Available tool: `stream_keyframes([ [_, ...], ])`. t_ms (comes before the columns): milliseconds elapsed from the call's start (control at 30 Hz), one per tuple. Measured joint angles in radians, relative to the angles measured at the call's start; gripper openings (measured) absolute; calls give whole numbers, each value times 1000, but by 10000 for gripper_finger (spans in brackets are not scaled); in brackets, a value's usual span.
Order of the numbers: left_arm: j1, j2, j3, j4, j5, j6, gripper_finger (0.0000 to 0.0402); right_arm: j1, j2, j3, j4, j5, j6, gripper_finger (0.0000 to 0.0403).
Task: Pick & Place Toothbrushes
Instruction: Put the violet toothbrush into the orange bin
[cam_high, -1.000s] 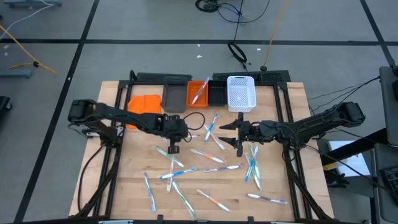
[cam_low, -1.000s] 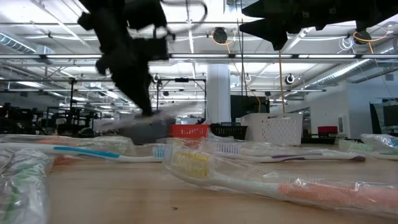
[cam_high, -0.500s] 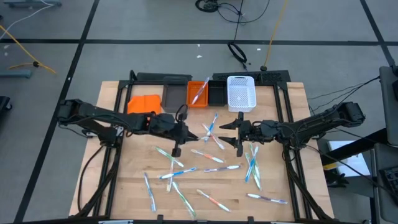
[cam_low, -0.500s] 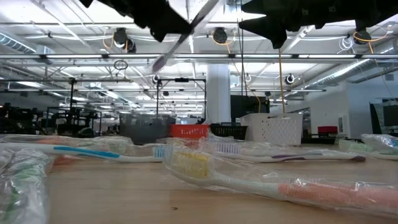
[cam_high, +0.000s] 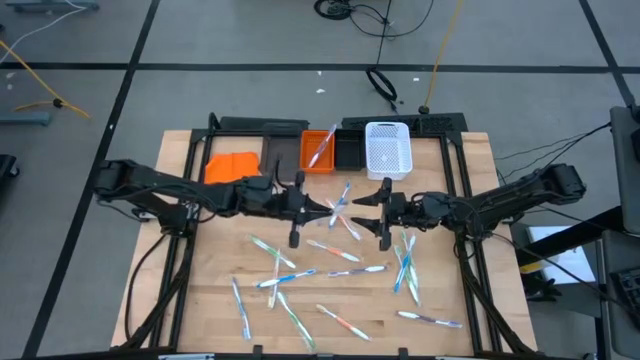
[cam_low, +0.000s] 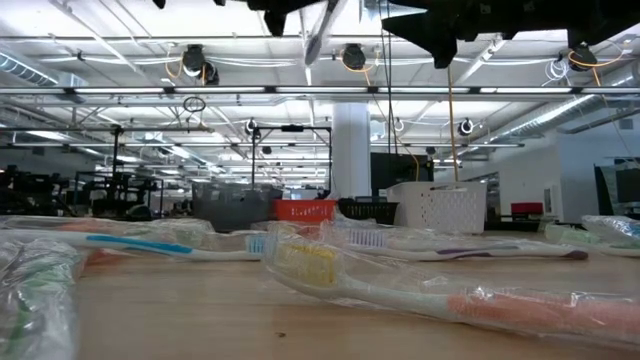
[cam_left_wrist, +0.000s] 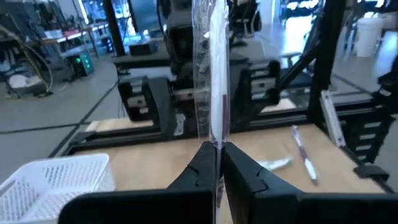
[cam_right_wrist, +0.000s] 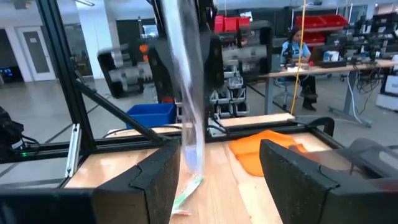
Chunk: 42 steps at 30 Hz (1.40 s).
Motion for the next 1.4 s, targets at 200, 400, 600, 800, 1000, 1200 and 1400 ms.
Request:
stream_keyframes([
  [200, 0, 56, -1, 82, 0, -23, 6, 0, 45, 0, 100, -3, -22, 212],
  [400, 4, 101, -1, 144, -1, -33, 6, 0, 74, 0, 217, -27, -63, 212],
  [600, 6, 104, -1, 145, -6, -39, 5, 0, 75, 0, 270, -27, -84, 212],
  [800, 6, 104, -1, 164, -10, -40, 3, 0, 104, 29, 300, -29, -94, 212],
  [1000, 6, 104, -1, 160, -25, -40, 4, 0, 198, 123, 302, -79, -127, 212],
  [1200, 6, 104, -1, 148, -25, -57, 11, 0, 220, 151, 310, -77, -147, 212],
  [1400, 6, 104, -1, 157, -25, -52, 10, 0, 219, 151, 333, -77, -146, 207],
])
